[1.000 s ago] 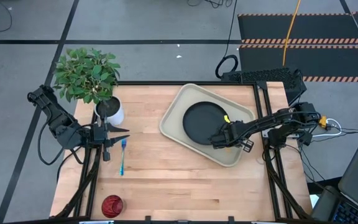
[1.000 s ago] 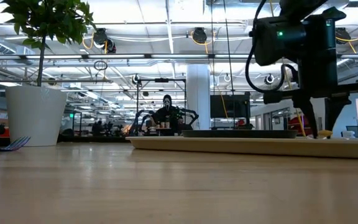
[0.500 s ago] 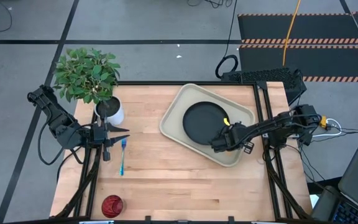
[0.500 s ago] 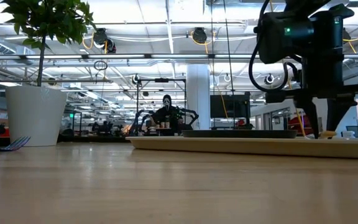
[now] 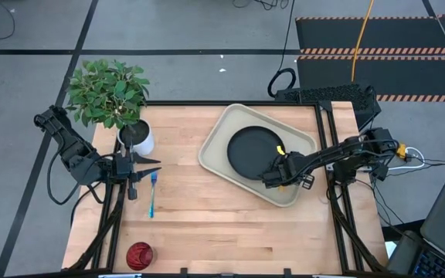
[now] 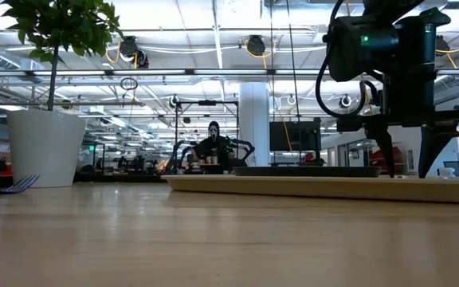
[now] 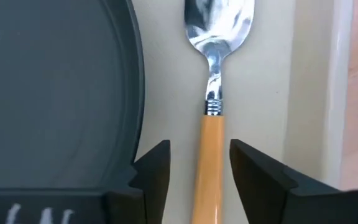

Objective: Pick and place plate/cup/fork/spoon on tray
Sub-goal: Move the tray to the center

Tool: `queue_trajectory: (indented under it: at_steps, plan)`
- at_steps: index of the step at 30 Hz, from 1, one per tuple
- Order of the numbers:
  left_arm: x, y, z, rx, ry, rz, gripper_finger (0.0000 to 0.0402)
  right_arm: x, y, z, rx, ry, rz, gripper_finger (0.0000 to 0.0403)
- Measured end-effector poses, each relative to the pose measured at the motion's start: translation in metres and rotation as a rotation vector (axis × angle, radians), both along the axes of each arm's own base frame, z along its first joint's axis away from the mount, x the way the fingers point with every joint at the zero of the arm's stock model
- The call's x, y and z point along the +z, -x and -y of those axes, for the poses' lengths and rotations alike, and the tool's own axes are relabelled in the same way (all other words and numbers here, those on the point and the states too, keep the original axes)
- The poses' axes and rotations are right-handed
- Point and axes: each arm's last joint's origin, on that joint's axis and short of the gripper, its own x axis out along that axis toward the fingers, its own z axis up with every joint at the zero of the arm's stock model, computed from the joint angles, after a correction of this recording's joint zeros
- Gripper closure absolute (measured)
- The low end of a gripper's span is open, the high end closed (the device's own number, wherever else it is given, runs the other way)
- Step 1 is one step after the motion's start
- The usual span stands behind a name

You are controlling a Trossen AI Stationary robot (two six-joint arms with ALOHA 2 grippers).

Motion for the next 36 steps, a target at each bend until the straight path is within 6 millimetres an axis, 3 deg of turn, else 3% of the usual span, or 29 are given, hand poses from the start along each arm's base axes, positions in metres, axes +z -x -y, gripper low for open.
queue_trajectory:
  at_steps: [8, 18, 23, 29, 36]
  plan:
    - [0.000, 0.000, 0.000, 0.000, 0.000, 0.000, 0.0321, 0.001, 0.000, 0.001, 0.038, 0.022, 0.000, 0.0244]
    - [-0.001, 0.000, 0.000, 0.000, -0.008, -0.012, 0.0321, 0.011, -0.005, -0.010, 0.358, -0.183, -0.086, 0.0245]
    - [-0.001, 0.000, 0.000, 0.000, -0.012, -0.012, 0.0321, 0.030, -0.018, -0.027, 0.564, -0.170, -0.039, 0.0245]
    - [0.005, -0.001, 0.001, -0.001, -0.029, 0.037, 0.0321, 0.058, -0.038, -0.063, 0.807, -0.111, 0.149, 0.0245]
    - [0.012, -0.002, 0.002, -0.015, -0.080, 0.075, 0.0321, 0.064, -0.042, -0.098, 1.096, -0.034, 0.279, 0.0245]
